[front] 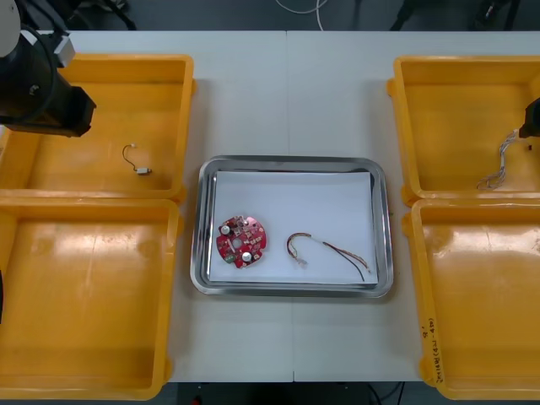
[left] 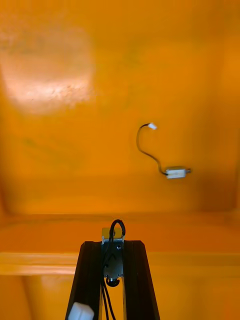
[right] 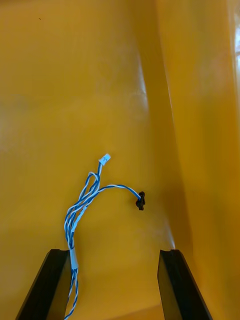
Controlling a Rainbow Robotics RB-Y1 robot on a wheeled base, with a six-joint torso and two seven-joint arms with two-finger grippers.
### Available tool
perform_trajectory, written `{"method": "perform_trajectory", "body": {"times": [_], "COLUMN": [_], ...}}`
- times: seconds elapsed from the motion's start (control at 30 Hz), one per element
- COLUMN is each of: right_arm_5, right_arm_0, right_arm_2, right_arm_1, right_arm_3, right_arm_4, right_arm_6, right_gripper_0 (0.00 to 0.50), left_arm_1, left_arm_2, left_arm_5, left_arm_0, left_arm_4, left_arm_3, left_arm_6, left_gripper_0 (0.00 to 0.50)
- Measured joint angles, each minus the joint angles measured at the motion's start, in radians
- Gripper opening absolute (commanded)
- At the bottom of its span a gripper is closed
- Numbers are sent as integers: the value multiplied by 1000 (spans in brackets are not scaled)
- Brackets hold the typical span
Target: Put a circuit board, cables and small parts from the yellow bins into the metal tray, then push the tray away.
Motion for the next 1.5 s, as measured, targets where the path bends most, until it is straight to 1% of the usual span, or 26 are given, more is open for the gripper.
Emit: {"method": "perform_trajectory", "body": {"times": [0.17, 0.3, 0.43, 0.57, 0.73, 0.8, 0.9, 1.03, 1.17, 1.3, 1.5], "right_arm_5": [-61, -84, -87, -104, -120, -129, -137, -141, -143, -146, -151], "right_arm_0": [-1, -1, -1, -1, 0, 1, 5, 16, 31, 42, 44], "right_arm_2": [0, 0, 0, 0, 1, 1, 1, 1, 3, 6, 6], "right_arm_1": [0, 0, 0, 2, 8, 12, 20, 33, 42, 43, 43], "right_arm_3": [71, 118, 126, 126, 126, 126, 126, 125, 125, 124, 123], "right_arm_4": [-71, -83, -83, -85, -89, -89, -89, -88, -88, -88, -88], "right_arm_6": [0, 11, 18, 18, 18, 18, 18, 18, 20, 39, 50], "right_gripper_0": [500, 500, 500, 500, 500, 500, 500, 500, 500, 500, 500], "left_arm_1": [-74, -117, -145, -161, -184, -190, -191, -195, -210, -222, -226], "left_arm_2": [-19, -75, -148, -228, -306, -335, -389, -452, -497, -531, -588], "left_arm_5": [1, 1, 2, 2, 0, -14, -70, -140, -191, -235, -307], "left_arm_0": [0, 0, 0, 0, 0, 0, 0, -5, -27, -45, -49], "left_arm_4": [-40, -52, -52, -50, -37, -31, -22, -4, 1, 9, 16], "left_arm_3": [-74, -110, -139, -157, -159, -159, -158, -128, -55, 6, 74], "left_arm_6": [1, 6, 29, 154, 369, 412, 418, 419, 419, 419, 419], "left_gripper_0": [0, 0, 0, 0, 1, 0, 1, 1, 0, 2, 0]}}
